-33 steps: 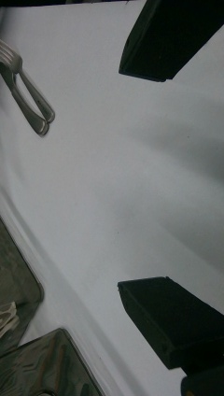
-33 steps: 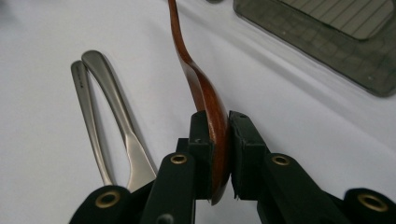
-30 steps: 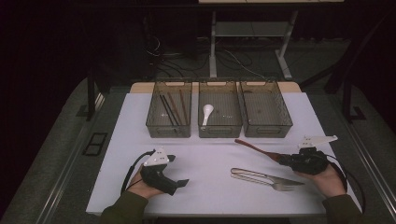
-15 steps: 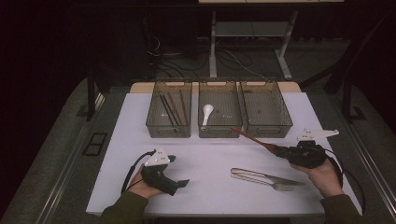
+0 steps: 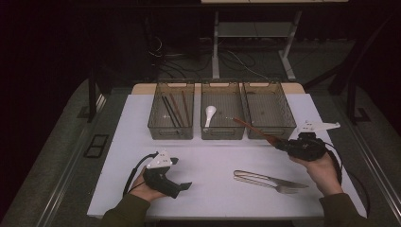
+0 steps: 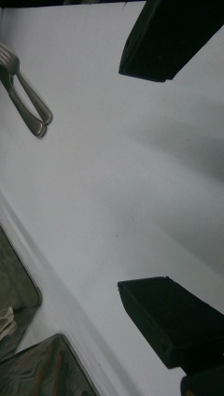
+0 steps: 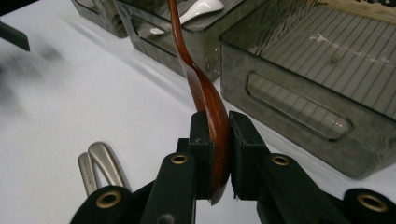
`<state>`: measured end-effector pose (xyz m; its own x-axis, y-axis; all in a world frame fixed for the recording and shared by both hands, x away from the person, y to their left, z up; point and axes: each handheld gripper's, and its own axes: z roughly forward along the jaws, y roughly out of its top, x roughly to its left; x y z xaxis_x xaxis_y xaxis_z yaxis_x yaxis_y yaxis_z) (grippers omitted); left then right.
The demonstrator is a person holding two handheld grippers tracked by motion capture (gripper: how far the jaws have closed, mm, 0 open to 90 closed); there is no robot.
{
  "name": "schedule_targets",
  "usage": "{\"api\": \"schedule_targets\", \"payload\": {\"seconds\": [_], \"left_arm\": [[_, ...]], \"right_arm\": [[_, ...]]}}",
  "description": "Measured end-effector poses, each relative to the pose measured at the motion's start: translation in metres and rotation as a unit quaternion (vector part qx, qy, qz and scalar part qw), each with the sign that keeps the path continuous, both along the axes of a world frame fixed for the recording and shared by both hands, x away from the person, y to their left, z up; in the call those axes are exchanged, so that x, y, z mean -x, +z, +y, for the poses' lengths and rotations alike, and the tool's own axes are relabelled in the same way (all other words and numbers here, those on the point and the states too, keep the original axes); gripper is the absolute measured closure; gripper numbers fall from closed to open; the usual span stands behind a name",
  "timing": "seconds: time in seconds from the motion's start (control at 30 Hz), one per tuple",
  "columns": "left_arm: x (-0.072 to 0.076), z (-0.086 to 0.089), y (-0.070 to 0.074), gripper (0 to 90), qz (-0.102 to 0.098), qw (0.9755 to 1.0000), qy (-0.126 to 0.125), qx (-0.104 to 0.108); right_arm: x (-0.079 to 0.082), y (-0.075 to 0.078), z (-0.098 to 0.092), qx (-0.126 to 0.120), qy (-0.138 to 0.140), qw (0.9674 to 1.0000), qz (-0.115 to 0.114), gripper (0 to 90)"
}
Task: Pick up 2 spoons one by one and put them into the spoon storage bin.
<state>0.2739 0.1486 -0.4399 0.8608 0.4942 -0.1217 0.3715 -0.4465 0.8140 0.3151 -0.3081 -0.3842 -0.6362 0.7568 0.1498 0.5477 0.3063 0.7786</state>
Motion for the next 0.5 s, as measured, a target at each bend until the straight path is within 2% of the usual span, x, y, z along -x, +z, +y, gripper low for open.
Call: {"api": "schedule_targets", "payload": {"seconds": [0.3, 0.5], "left_arm": [[0.0, 0.0, 0.0, 0.0, 0.002, 1.0, -0.001, 0.002], [-0.001, 0.0, 0.0, 0.0, 0.003, 1.0, 0.0, 0.007]], "right_arm": [[-0.012, 0.003, 0.013, -0.006, -0.013, 0.9999, 0.0, 80.6], [-0.023, 0.007, 0.03, -0.001, -0.02, 0.9998, -0.004, 80.6]]}}
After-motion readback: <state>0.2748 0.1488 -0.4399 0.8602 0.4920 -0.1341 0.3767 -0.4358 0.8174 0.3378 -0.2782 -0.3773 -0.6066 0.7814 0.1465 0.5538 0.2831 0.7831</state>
